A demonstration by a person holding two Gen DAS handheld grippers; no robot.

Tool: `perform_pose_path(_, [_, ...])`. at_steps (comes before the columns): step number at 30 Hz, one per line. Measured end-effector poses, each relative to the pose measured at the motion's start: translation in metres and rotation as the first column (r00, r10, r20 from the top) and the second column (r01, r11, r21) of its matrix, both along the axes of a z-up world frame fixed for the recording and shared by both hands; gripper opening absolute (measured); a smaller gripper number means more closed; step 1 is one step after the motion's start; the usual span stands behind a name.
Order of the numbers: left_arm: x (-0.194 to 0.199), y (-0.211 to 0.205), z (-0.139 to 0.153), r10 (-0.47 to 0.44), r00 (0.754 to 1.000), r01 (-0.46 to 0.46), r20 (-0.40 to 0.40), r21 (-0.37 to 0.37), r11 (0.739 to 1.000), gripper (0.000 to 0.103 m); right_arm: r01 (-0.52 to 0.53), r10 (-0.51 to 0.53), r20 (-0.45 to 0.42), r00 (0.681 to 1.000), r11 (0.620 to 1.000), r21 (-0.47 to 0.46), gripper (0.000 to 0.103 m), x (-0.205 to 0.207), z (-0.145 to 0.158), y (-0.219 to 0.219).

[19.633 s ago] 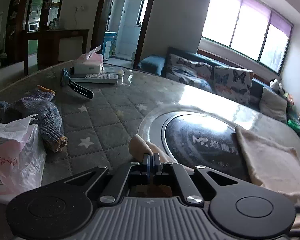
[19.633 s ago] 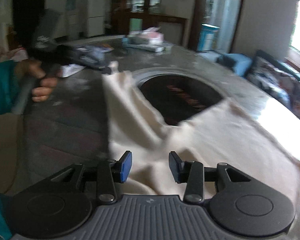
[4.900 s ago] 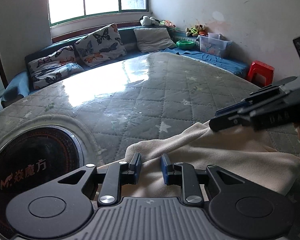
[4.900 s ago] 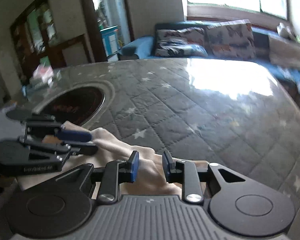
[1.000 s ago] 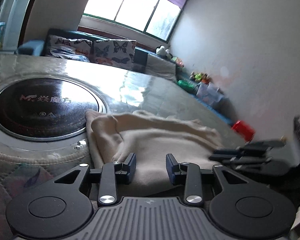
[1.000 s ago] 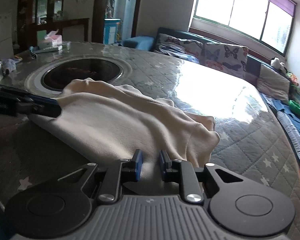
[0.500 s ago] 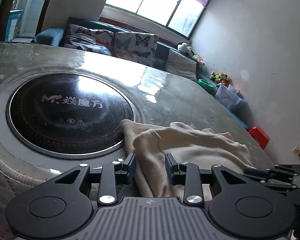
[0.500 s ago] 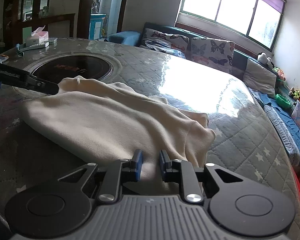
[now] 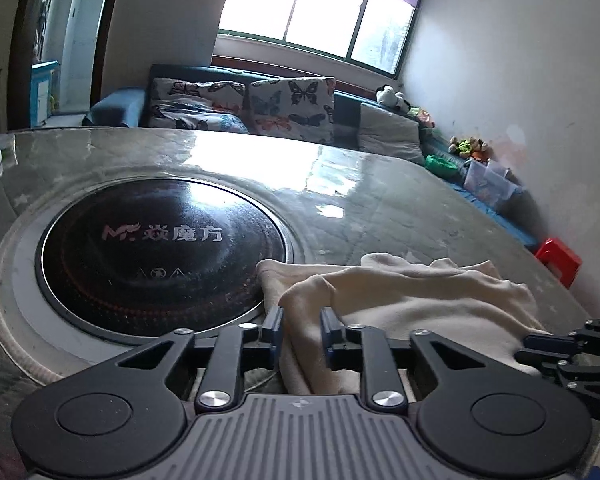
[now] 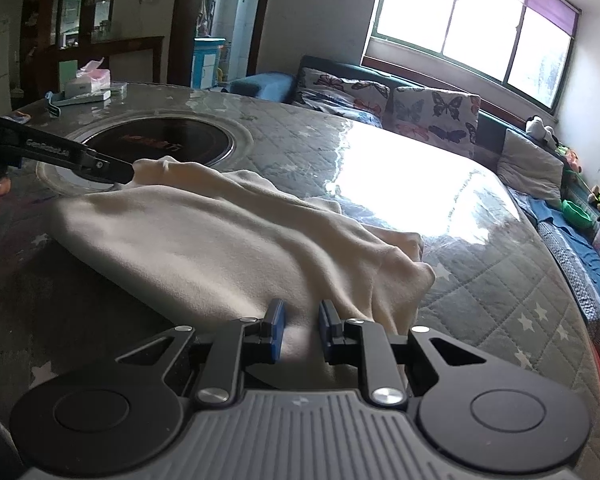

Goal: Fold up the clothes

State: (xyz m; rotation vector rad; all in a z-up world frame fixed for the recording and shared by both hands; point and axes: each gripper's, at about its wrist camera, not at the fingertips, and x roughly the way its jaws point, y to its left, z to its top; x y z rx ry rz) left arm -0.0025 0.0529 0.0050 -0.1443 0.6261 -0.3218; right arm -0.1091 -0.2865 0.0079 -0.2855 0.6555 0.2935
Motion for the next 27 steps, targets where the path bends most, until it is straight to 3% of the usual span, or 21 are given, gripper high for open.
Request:
perform_pose_path(12, [0.003,-0.026,0.000,0.043,0.999,-0.041,-0.016,0.111,0.993,0.015,-0.078,0.076,0.033,0.997,0.996,0.051,0.019,-0.002,-0.003,-0.013])
perform_pose_path(14, [0.003,-0.030,0.001,0.039,0.999,-0.038,-0.006,0.128,0.991,0.007,-0.083,0.081,0.035,0.996,0.995,0.061,0.019,-0.002,-0.003,-0.014])
perform_pose_path(20, [0.006,-0.040,0.009,0.064,0.995,-0.079,0.073,0.227,0.971,0.005,-0.093,0.090,0.041,0.995,0.992,0.090,0.019,-0.004,-0.005,-0.018])
perform_pose_path(27, [0.016,-0.037,-0.007,0.064,0.998,-0.066,0.020,0.225,0.972,0.006,-0.100,0.096,0.046,0.994,0.989,0.111,0.020,-0.005,-0.006,-0.021])
